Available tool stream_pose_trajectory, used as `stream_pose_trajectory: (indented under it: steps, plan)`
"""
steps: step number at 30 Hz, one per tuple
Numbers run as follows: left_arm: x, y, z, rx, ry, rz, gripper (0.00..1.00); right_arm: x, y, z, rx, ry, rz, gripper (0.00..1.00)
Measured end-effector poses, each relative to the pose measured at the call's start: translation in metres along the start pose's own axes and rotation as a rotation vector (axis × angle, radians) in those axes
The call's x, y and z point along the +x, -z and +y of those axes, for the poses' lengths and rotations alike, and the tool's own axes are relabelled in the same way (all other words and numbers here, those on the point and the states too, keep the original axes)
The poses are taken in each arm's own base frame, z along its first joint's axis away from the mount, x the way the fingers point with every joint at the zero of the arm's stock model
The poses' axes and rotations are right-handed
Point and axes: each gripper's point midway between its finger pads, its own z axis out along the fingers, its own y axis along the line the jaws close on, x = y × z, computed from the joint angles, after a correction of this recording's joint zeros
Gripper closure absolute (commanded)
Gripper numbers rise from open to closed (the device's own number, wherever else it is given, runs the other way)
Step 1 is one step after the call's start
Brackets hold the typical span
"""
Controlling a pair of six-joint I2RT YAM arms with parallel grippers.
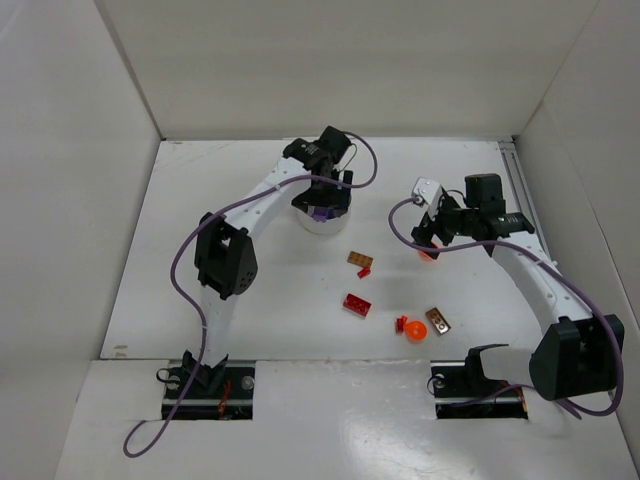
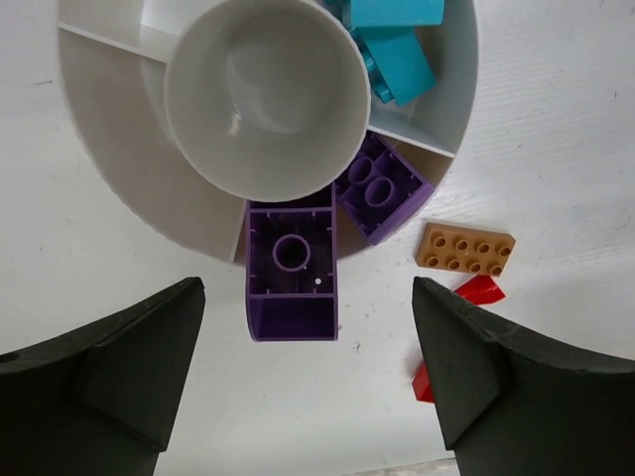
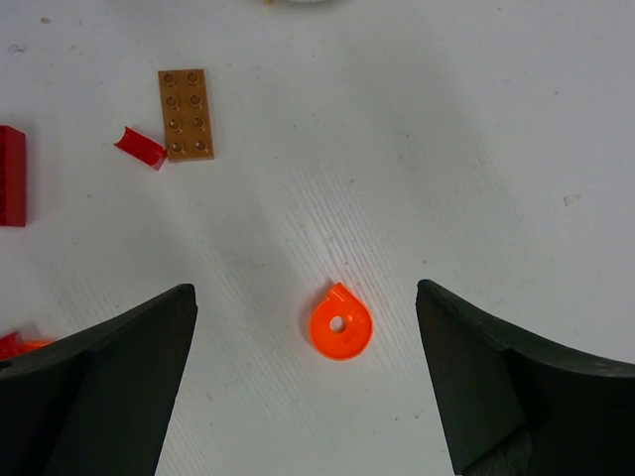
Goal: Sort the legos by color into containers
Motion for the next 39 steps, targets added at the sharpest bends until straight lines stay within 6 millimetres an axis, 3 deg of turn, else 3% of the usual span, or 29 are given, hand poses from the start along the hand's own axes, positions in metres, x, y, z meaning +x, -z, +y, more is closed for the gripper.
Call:
stream_pose_trajectory:
  steps: [1, 2, 9, 14, 17, 22, 25, 28, 34, 39]
  plan:
    - [-0.002, 0.001, 0.000, -0.003, 0.000, -0.007, 0.04, 0.000, 0.000, 0.000, 0.001, 0.002, 0.000, 0.04]
    - [-0.005, 0.003, 0.001, -0.008, -0.004, -0.017, 0.00, 0.000, 0.000, 0.000, 0.001, 0.005, -0.001, 0.04]
    - [-0.035, 0.037, 0.005, -0.024, 0.009, -0.147, 0.00, -0.018, 0.011, 0.003, 0.041, 0.086, -0.019, 0.04]
    - [-0.043, 0.085, 0.015, -0.023, 0.041, -0.265, 0.00, -0.046, 0.000, 0.034, 0.004, 0.225, -0.048, 0.04]
    - [-0.029, 0.115, 0.026, 0.002, 0.086, -0.343, 0.00, -0.045, -0.017, 0.063, -0.042, 0.276, -0.045, 0.04]
    - [0.023, 0.152, 0.049, 0.082, 0.174, -0.477, 0.00, -0.016, -0.053, 0.128, -0.159, 0.298, -0.024, 0.04]
    - [0.054, 0.157, 0.060, 0.124, 0.219, -0.514, 0.00, 0.001, -0.067, 0.164, -0.221, 0.311, 0.001, 0.04]
    - [0.072, 0.148, 0.063, 0.149, 0.252, -0.516, 0.00, 0.009, -0.074, 0.186, -0.252, 0.316, 0.011, 0.04]
    - [0.094, 0.114, 0.059, 0.148, 0.273, -0.437, 0.00, 0.029, -0.091, 0.195, -0.239, 0.244, 0.047, 0.07]
    - [0.094, 0.113, 0.049, 0.183, 0.276, -0.443, 0.00, 0.044, -0.098, 0.196, -0.208, 0.212, 0.081, 0.10]
